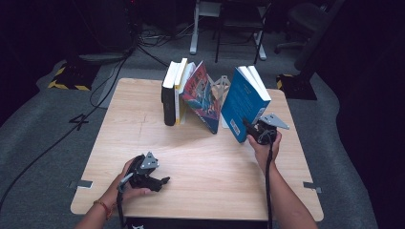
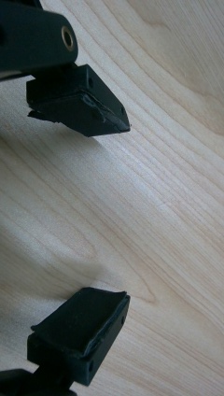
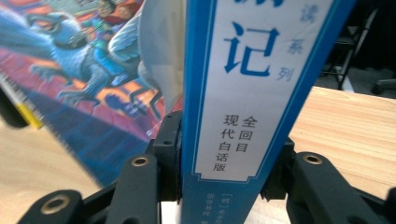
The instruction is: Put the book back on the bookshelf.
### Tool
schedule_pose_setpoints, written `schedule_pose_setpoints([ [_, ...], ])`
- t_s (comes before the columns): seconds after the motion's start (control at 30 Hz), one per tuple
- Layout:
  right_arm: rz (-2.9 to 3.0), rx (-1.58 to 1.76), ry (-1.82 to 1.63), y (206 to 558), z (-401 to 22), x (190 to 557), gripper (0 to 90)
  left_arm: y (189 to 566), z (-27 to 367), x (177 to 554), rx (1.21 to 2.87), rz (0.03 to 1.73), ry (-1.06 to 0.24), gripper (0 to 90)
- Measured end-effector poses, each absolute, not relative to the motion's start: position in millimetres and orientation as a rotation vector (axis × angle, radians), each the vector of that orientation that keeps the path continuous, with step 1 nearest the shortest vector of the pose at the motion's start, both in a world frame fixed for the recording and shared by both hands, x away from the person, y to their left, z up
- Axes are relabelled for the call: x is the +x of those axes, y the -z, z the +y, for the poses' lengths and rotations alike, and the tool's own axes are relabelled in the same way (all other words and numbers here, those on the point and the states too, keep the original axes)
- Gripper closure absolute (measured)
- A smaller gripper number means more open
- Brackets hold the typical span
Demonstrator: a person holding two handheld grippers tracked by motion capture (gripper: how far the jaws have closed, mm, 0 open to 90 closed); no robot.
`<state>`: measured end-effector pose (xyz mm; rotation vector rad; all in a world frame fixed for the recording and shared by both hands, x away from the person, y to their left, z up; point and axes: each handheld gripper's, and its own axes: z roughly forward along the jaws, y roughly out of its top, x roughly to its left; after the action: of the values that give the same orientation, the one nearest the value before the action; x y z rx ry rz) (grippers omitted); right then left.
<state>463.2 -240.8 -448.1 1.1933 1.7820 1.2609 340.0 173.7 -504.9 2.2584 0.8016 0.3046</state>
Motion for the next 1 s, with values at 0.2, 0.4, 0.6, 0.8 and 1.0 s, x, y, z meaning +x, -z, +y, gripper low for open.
schedule_pose_setpoints([
  [0.2, 1.725, 1.241, -1.232, 448, -228, 471, 60.5, 505, 174, 340, 2.259, 0.8, -0.304, 16.1],
  [0.4, 1.7, 1.272, -1.203, 447, -218, 481, 60.6, 505, 174, 340, 2.26, 0.798, -0.304, 16.2],
  [0.6, 1.699, 1.253, -1.179, 447, -209, 485, 60.7, 505, 174, 340, 2.259, 0.797, -0.304, 16.2],
  [0.8, 1.693, 1.247, -1.173, 448, -205, 483, 60.7, 505, 174, 340, 2.26, 0.795, -0.304, 16.2],
  [1.0, 1.69, 1.254, -1.185, 448, -206, 482, 60.3, 505, 174, 340, 2.261, 0.793, -0.304, 16.1],
])
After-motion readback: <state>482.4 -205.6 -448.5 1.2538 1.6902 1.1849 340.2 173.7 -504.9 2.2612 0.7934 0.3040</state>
